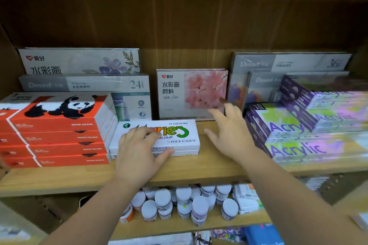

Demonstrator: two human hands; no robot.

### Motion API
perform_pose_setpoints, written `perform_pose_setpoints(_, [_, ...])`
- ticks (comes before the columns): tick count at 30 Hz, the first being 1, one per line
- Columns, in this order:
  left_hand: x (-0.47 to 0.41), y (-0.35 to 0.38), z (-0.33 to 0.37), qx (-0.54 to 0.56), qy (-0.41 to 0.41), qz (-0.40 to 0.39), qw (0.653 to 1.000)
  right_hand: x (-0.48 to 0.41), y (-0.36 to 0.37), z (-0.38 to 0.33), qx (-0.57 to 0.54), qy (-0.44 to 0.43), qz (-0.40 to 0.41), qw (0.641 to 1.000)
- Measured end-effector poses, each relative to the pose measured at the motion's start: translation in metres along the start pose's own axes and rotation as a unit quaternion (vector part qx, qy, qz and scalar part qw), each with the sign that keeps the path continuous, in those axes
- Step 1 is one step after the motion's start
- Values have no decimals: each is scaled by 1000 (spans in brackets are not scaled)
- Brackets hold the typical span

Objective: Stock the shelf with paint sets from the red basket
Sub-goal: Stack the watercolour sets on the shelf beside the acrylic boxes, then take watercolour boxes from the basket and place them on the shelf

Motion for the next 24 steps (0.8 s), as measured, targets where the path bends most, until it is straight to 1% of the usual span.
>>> perform_pose_setpoints(2, [0, -1, -1, 5, 4, -7, 1000, 34, 5, 8, -35, 37, -44, 998])
perform_pose_setpoints(4, [-1, -3, 0, 18, 13, -10, 1000, 70, 8, 12, -37, 64, -77, 994])
perform_pose_setpoints(6, [0, -6, 1, 37, 29, -7, 999, 101, 9, 15, -30, 75, -76, 994])
perform_pose_setpoints(9, [11, -9, 14, 74, 84, 13, 994, 147, 5, 21, -23, 88, -80, 993])
perform_pose_setpoints(12, [42, -12, 48, 154, 172, 60, 971, 199, -6, 35, -33, 137, -90, 986])
perform_pose_setpoints(13, [55, -12, 64, 182, 197, 65, 961, 220, -9, 43, -34, 164, -105, 980])
perform_pose_setpoints(15, [81, -7, 98, 230, 222, 44, 947, 265, -11, 63, -38, 221, -147, 964])
perform_pose_setpoints(17, [108, 8, 130, 265, 226, -11, 937, 319, -10, 91, -43, 290, -174, 940])
perform_pose_setpoints(18, [122, 19, 145, 274, 222, -52, 934, 347, -10, 106, -50, 326, -184, 926])
perform_pose_setpoints(20, [153, 50, 174, 262, 202, -170, 928, 406, -9, 135, -67, 388, -209, 895])
perform_pose_setpoints(22, [188, 83, 203, 238, 186, -291, 908, 466, -7, 165, -77, 445, -234, 861])
perform_pose_setpoints(24, [221, 106, 236, 234, 155, -372, 885, 522, -5, 197, -81, 491, -251, 830])
Point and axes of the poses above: each hand's wrist, its own x-axis away from the middle knuckle, its own y-axis out of the palm, z = x × y, the point moved 3 cm from there along -x, towards the middle knuckle, and after that the axes turned 4 degrees about y, right-handed, at the moved point
